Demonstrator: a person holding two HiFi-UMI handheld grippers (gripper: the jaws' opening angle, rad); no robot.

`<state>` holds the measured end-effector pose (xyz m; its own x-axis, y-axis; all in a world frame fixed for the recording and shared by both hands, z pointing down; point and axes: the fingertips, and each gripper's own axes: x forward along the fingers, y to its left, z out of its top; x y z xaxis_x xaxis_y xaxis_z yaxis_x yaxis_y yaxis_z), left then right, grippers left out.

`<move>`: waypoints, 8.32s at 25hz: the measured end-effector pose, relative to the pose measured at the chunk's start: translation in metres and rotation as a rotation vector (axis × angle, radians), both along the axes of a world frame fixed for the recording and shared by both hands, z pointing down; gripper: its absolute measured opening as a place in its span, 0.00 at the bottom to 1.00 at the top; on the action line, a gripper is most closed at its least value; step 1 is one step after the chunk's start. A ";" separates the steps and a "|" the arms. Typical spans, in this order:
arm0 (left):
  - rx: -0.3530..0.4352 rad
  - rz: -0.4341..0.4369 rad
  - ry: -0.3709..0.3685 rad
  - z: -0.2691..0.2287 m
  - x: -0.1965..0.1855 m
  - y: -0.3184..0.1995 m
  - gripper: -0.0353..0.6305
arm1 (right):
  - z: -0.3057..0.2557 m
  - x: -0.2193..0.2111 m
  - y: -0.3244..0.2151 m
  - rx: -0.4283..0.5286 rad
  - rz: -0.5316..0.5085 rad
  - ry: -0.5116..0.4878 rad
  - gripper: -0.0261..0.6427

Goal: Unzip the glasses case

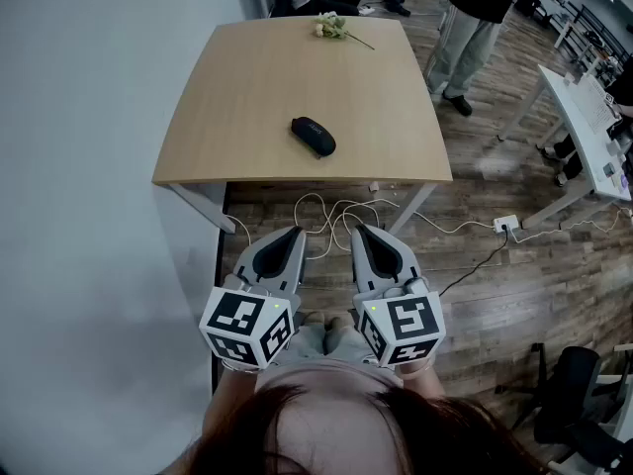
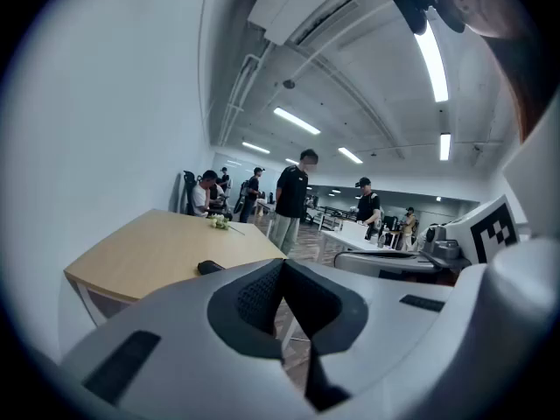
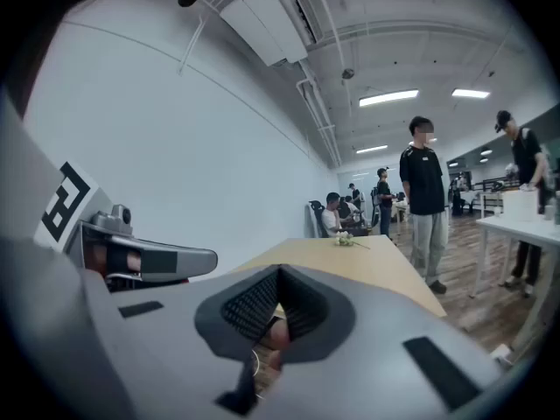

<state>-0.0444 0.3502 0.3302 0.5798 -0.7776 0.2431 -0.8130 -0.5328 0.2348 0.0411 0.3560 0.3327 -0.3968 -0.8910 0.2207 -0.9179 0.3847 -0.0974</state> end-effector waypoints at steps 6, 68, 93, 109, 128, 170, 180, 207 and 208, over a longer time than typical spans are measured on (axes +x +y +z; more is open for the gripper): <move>-0.004 0.022 -0.001 0.003 -0.021 -0.022 0.05 | 0.000 -0.021 -0.021 -0.004 0.017 0.006 0.06; -0.666 -0.206 0.209 0.214 0.005 -0.344 0.27 | 0.064 0.060 -0.374 -0.155 -0.073 -0.031 0.06; -1.047 -0.071 0.286 0.305 0.036 -0.377 0.48 | 0.076 0.088 -0.404 -0.186 0.120 -0.009 0.06; -1.083 0.073 0.104 0.308 0.077 -0.393 0.49 | 0.084 0.110 -0.401 -0.201 0.190 -0.019 0.06; -1.124 0.176 0.092 0.312 0.098 -0.394 0.44 | 0.090 0.107 -0.407 -0.208 0.191 -0.023 0.06; -0.268 0.094 0.735 0.022 0.011 -0.493 0.43 | 0.055 -0.018 -0.429 -0.108 -0.275 -0.139 0.06; -0.185 0.108 0.803 -0.001 -0.004 -0.494 0.43 | 0.045 -0.050 -0.425 -0.081 -0.380 -0.195 0.06; -0.098 0.077 0.793 0.000 -0.040 -0.487 0.43 | 0.041 -0.101 -0.424 -0.045 -0.449 -0.207 0.06; -0.095 0.074 0.793 0.000 -0.042 -0.485 0.43 | 0.042 -0.101 -0.424 -0.043 -0.447 -0.205 0.06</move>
<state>-0.0865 -0.1353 0.3301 0.6565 -0.7274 -0.1998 -0.3485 -0.5274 0.7749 -0.0601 -0.0677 0.3747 -0.7774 -0.6152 0.1314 -0.6241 0.7283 -0.2830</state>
